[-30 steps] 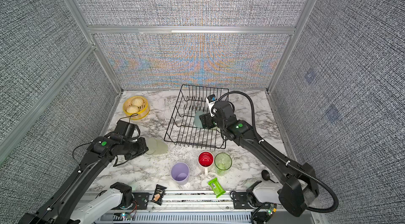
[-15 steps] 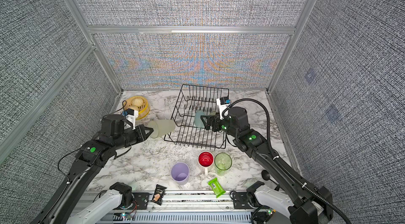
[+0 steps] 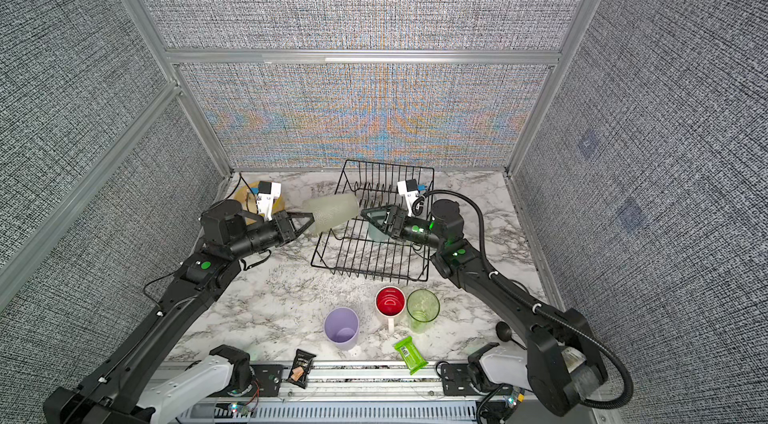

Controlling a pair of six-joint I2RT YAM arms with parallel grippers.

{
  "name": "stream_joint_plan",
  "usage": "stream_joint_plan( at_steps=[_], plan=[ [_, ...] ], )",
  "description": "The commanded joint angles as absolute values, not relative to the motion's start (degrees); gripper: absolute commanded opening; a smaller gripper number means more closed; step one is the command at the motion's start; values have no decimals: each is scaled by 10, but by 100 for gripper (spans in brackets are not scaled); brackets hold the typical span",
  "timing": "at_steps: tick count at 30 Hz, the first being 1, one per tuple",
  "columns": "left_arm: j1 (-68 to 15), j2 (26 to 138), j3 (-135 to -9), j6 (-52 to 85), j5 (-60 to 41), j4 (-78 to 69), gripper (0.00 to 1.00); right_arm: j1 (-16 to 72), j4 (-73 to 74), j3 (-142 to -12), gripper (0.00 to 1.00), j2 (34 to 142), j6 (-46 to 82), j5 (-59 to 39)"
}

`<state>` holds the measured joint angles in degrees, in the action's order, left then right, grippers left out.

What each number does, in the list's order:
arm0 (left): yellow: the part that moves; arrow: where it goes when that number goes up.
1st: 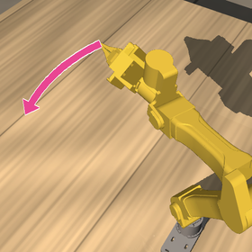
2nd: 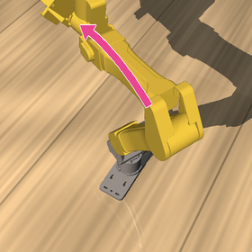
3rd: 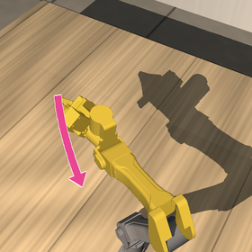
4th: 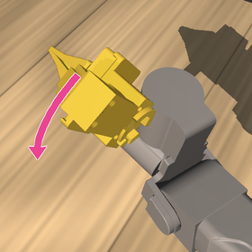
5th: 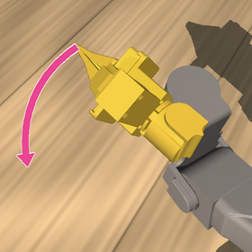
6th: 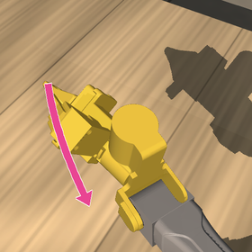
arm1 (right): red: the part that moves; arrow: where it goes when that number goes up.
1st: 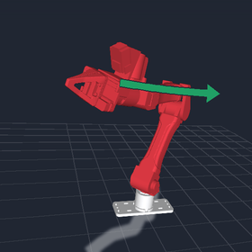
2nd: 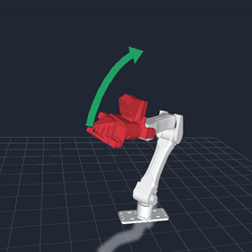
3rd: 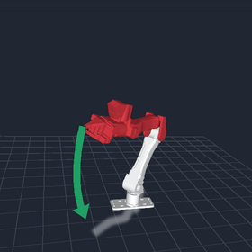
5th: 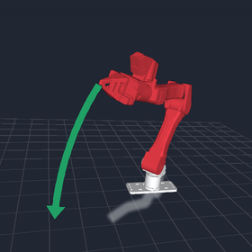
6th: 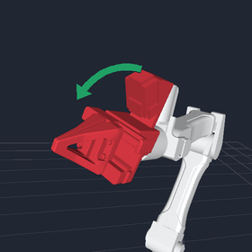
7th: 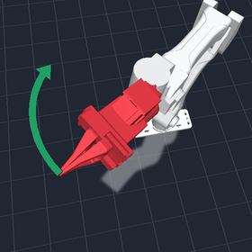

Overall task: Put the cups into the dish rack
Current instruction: 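Grasp the frosted cup with the right gripper from the left gripper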

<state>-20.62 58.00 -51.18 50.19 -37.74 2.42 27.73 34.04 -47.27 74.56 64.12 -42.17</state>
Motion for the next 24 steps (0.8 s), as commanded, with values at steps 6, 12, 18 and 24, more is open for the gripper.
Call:
stream_joint_plan(
  at_steps=[6, 12, 18, 24],
  plan=[
    [-208, 603, -497, 543, -437, -77, 0, 296, 677, -494, 96, 840, 859, -465],
    [-211, 615, -487, 558, -431, -99, 0, 316, 712, -531, 93, 889, 875, -449],
    [-211, 639, -486, 570, -435, -111, 0, 329, 743, -563, 76, 932, 893, -450],
    [-211, 637, -484, 560, -395, -78, 1, 328, 767, -566, 59, 963, 905, -450]
  ],
)
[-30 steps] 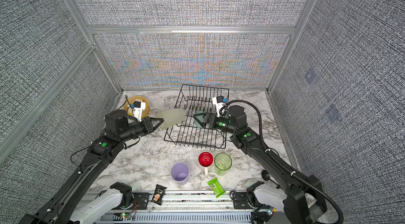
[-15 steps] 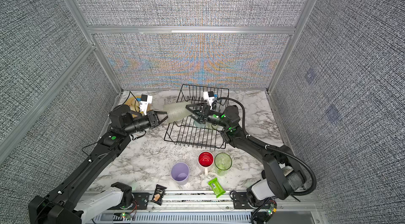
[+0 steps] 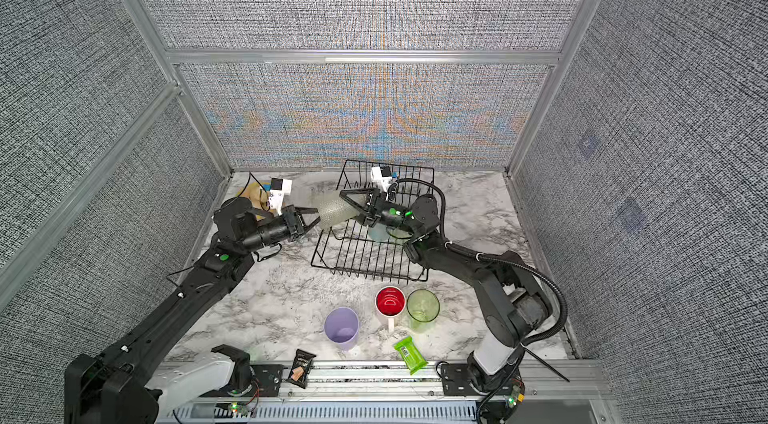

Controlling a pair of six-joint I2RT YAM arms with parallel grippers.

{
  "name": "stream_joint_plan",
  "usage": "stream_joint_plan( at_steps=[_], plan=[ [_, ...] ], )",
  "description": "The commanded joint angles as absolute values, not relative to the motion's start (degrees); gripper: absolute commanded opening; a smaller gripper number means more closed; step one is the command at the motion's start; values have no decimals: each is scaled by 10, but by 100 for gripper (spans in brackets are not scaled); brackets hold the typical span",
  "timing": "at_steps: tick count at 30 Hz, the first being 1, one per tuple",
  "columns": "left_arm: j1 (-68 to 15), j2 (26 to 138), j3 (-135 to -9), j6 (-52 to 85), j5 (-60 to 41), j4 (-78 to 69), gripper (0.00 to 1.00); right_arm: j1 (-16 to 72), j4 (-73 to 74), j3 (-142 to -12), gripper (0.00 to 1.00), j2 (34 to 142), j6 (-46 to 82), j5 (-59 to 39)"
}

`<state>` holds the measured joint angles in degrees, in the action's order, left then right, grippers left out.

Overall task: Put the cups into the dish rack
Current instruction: 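Grasp the frosted cup with the right gripper from the left gripper, then lower the frosted cup into the rack while the left gripper withdraws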

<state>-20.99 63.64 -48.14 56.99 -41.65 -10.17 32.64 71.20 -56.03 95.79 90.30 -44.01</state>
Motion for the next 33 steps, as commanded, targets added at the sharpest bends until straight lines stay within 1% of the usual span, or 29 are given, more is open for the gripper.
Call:
stream_joint_plan(
  at_steps=[1, 4, 7, 9, 11, 12, 15, 17, 19, 20, 22, 23, 25, 28, 31, 33],
  plan=[
    [-211, 636, -484, 558, -386, -70, 3, 327, 767, -566, 58, 966, 902, -450],
    [-210, 633, -485, 552, -360, -44, 14, 323, 763, -565, 56, 974, 899, -448],
    [-209, 620, -497, 527, -319, 19, 28, 313, 749, -566, 55, 980, 884, -445],
    [-208, 604, -501, 513, -263, 75, 33, 307, 721, -566, 54, 981, 864, -445],
    [-206, 583, -496, 496, -199, 117, 35, 300, 673, -566, 52, 978, 827, -447],
    [-206, 573, -495, 488, -173, 134, 38, 298, 645, -566, 52, 976, 807, -447],
    [-206, 543, -493, 465, -79, 206, 40, 295, 518, -597, 52, 965, 708, -451],
    [-205, 523, -486, 457, -18, 247, 41, 296, 392, -620, 52, 954, 619, -440],
    [-205, 510, -479, 450, 30, 281, 51, 298, 279, -646, 52, 945, 522, -415],
    [-204, 505, -475, 443, 53, 294, 52, 299, 226, -662, 52, 941, 478, -400],
    [-205, 495, -468, 432, 91, 319, 64, 301, 142, -691, 52, 940, 407, -369],
    [-205, 490, -462, 429, 113, 329, 66, 303, 104, -706, 52, 942, 374, -355],
    [-205, 481, -448, 427, 154, 337, 68, 305, 50, -732, 52, 951, 326, -332],
    [-205, 471, -424, 421, 211, 338, 75, 311, -23, -775, 52, 968, 257, -292],
    [-205, 467, -399, 409, 238, 320, 82, 322, -95, -825, 52, 992, 185, -240],
    [-205, 470, -385, 407, 246, 308, 83, 330, -135, -858, 52, 1011, 148, -213]
  ],
)
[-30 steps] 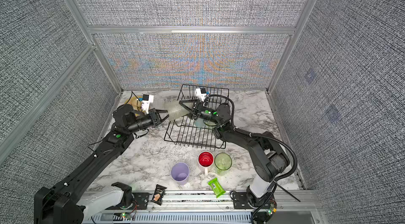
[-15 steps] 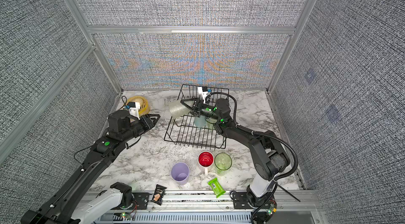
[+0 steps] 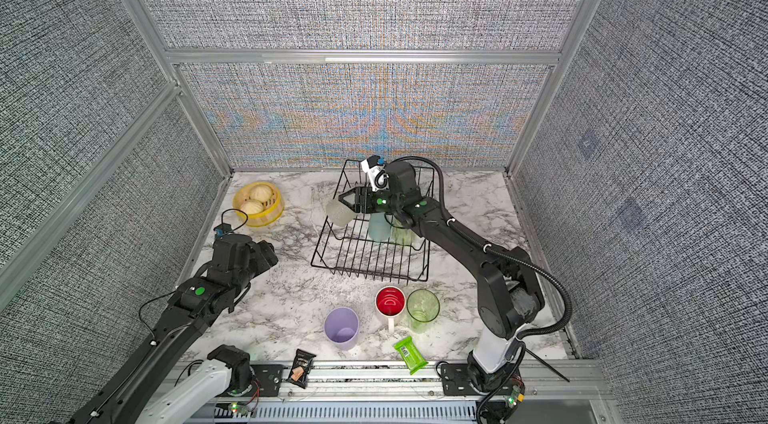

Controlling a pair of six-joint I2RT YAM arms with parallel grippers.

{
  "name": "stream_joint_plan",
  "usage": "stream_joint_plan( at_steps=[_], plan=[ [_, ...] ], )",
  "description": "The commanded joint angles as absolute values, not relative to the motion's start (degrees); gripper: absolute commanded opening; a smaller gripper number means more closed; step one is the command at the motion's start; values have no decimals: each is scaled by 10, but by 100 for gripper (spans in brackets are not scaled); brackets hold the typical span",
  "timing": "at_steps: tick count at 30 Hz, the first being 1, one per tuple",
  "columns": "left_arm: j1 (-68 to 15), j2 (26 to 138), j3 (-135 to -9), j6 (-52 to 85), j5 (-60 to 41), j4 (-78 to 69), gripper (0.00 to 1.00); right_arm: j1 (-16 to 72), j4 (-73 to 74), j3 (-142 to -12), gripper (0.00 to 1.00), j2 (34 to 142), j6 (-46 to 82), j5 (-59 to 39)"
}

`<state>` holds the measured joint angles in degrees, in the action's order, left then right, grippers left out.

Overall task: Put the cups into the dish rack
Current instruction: 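Lower the frosted cup into the rack while the left gripper withdraws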

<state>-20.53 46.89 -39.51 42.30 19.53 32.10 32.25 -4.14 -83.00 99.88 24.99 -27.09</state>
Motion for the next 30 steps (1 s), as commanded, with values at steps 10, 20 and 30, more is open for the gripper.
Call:
stream_joint_plan(
  at_steps=[10, 20, 30],
  plan=[
    [-205, 467, -371, 416, 231, 328, 84, 363, -255, -994, 53, 1120, -28, -94],
    [-205, 469, -379, 408, 207, 338, 86, 381, -273, -1056, 55, 1198, -75, -44],
    [-205, 458, -373, 403, 194, 331, 85, 385, -261, -1058, 56, 1230, -109, -1]
  ],
)
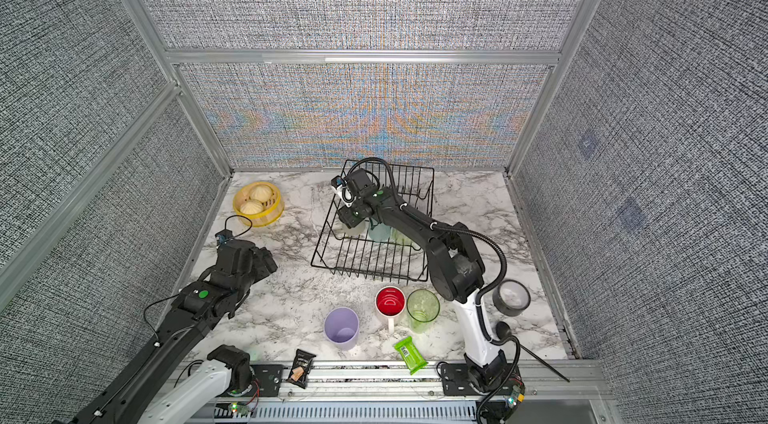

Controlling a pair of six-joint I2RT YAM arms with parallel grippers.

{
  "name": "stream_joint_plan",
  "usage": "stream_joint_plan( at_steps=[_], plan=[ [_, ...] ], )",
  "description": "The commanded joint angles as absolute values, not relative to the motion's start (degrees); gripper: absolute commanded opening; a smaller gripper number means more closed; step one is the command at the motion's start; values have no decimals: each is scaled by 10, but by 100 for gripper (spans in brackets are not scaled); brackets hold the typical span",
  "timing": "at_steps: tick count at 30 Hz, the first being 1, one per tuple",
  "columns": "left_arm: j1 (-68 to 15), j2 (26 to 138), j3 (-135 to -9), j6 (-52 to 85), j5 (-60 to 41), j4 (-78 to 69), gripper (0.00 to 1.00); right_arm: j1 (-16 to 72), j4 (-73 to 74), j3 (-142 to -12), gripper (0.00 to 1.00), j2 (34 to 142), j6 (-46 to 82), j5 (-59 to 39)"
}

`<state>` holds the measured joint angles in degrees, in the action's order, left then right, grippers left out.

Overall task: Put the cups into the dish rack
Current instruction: 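Lower the frosted cup into the rack while the left gripper withdraws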

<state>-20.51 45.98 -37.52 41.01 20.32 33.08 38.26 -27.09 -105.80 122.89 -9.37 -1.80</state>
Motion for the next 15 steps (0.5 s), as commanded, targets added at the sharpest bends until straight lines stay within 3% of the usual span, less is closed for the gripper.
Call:
stream_joint_plan(
  at_steps=[1, 12, 15],
  plan=[
    [-205, 458, -374, 404, 193, 332, 85, 385, -259, -1056, 57, 1232, -109, 1],
    [-205, 463, -368, 414, 171, 322, 86, 388, -260, -1056, 65, 1246, -119, 29],
    [-205, 461, -369, 412, 165, 318, 85, 390, -260, -1055, 73, 1242, -120, 45]
  ],
)
